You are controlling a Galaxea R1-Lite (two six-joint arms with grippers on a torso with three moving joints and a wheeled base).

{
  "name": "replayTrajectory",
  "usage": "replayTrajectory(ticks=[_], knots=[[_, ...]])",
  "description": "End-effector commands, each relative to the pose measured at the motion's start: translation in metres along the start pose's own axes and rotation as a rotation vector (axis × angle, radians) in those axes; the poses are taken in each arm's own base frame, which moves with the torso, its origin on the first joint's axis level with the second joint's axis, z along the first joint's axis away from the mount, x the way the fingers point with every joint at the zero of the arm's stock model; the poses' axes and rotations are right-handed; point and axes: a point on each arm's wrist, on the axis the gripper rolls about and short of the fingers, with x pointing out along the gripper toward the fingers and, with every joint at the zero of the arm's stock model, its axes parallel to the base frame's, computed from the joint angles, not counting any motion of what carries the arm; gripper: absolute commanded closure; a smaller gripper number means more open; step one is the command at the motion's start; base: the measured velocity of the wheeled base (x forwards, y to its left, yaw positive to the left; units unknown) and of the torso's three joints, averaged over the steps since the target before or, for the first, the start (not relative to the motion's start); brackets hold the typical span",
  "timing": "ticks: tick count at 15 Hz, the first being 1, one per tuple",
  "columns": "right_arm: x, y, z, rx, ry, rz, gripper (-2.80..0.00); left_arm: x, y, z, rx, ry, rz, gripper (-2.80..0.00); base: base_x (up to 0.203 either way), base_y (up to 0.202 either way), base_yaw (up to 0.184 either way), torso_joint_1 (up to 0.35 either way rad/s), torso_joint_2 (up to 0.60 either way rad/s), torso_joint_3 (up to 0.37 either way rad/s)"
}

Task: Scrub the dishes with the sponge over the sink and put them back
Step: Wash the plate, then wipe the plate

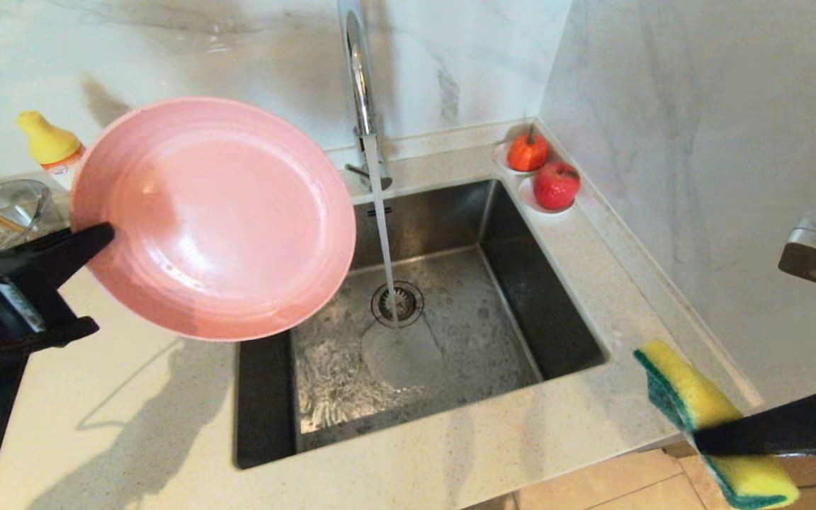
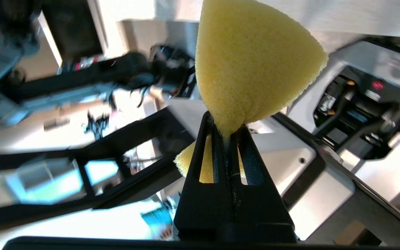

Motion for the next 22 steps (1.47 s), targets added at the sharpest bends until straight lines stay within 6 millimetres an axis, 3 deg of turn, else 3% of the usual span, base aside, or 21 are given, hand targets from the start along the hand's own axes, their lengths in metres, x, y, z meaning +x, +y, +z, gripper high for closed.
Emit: replayTrajectory(ticks=[1,5,14,19,22], knots=[[0.004,0.013,0.003,-0.048,0.030,0.050,0.00,-0.014,0.001,0.016,-0.078,-0.028,-0.045,0.00,0.000,0.000,0.000,0.000,0.00,0.000],[0.012,0.033,0.010,-0.117,0.076,0.114,0.00,-0.003,-0.003,0.012,-0.077,0.005,-0.108,0.00,0.000,0.000,0.000,0.000,0.00,0.000],[0.043,0.067,0.036,-0.194,0.141,0.178,0.00,0.034,-0.036,0.011,-0.014,0.059,-0.220,0.00,0.000,0.000,0.000,0.000,0.00,0.000],[0.057,0.088,0.055,-0.219,0.090,0.074,0.00,0.059,-0.065,0.012,-0.016,0.056,-0.201,0.00,0.000,0.000,0.000,0.000,0.00,0.000],[0.074,0.099,0.057,-0.238,0.074,-0.012,0.00,0.063,-0.074,0.015,-0.023,0.049,-0.201,0.00,0.000,0.000,0.000,0.000,0.00,0.000]])
